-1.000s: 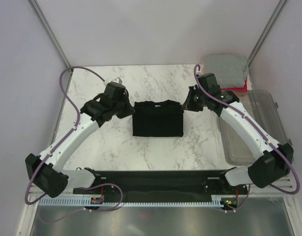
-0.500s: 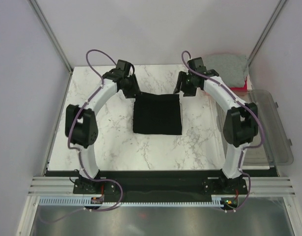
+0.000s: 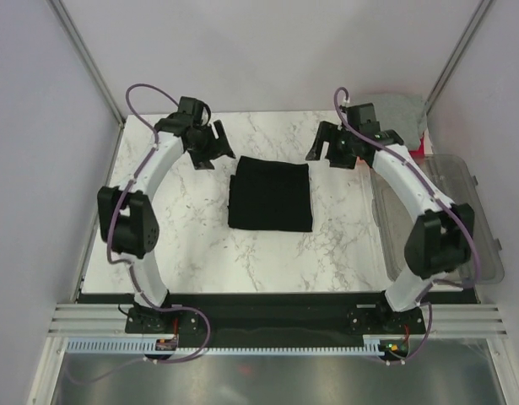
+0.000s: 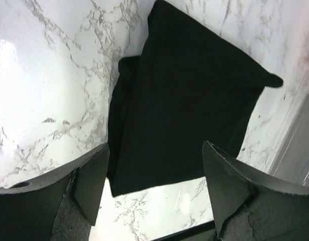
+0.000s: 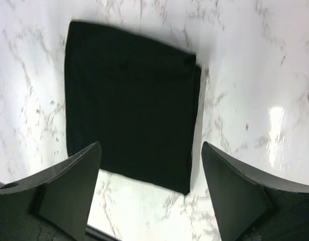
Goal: Fold and stack the t-shirts
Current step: Fold the tshirt
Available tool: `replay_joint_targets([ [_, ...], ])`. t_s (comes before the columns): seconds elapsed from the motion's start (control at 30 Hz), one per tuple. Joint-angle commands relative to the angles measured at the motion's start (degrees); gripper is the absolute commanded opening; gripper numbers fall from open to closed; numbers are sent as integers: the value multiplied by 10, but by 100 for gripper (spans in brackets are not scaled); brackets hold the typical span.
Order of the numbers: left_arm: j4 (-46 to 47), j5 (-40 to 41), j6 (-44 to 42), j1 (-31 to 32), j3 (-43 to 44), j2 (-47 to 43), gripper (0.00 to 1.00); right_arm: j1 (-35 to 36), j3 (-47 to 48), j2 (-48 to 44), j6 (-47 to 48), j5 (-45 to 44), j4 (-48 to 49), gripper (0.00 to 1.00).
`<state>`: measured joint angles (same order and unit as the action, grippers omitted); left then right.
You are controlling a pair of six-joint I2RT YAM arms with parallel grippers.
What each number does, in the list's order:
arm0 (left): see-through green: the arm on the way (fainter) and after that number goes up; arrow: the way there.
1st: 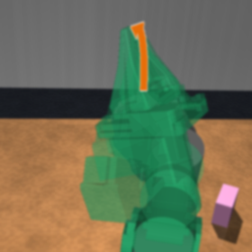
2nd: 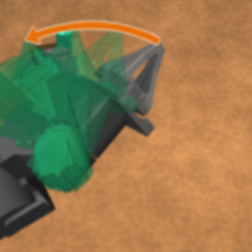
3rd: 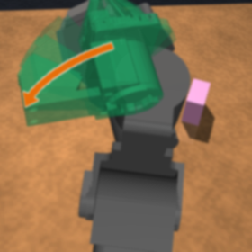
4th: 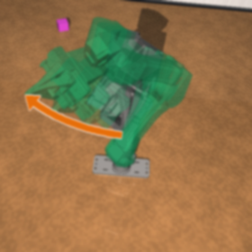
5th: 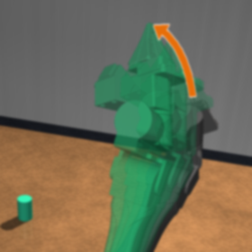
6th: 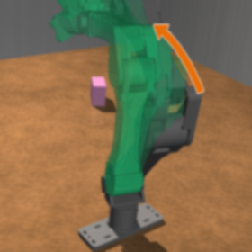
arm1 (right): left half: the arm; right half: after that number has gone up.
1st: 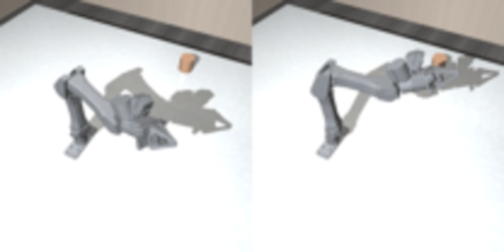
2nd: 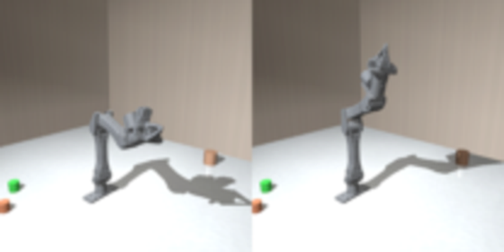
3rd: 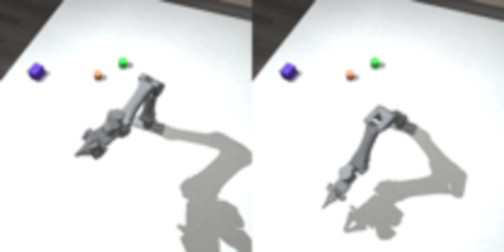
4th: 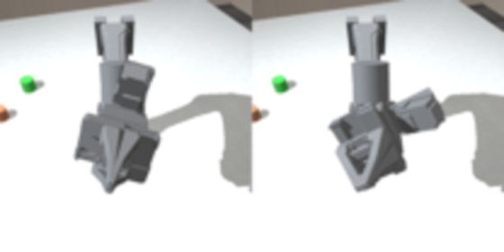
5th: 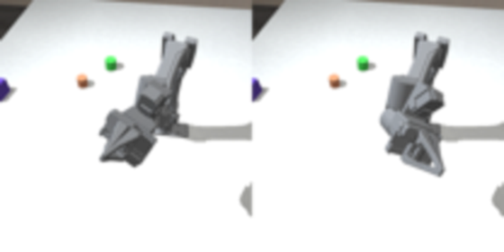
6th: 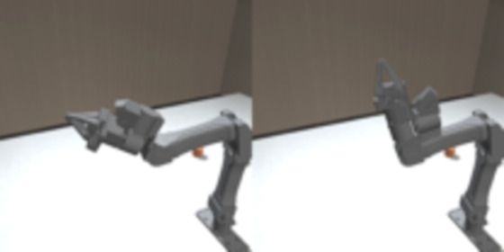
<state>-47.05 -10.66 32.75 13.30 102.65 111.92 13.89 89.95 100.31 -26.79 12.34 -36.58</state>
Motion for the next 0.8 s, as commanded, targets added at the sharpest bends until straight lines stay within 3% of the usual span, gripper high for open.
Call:
replay_joint_targets([
  [0.0,36,-2,-25,7,-132,-160,81,10,-111,-116,-1,29,56,88],
  [0.13,62,-2,-28,11,-268,-287,81,24,-231,-253,-12,27,75,89],
  [0.33,52,-5,-42,13,-430,-477,80,37,-367,-323,-34,34,111,90],
  [0.5,22,3,-46,12,-515,-646,80,36,-317,-241,3,23,116,90],
  [0.77,-24,12,-39,13,-549,-769,77,15,-189,-16,11,26,186,89],
])
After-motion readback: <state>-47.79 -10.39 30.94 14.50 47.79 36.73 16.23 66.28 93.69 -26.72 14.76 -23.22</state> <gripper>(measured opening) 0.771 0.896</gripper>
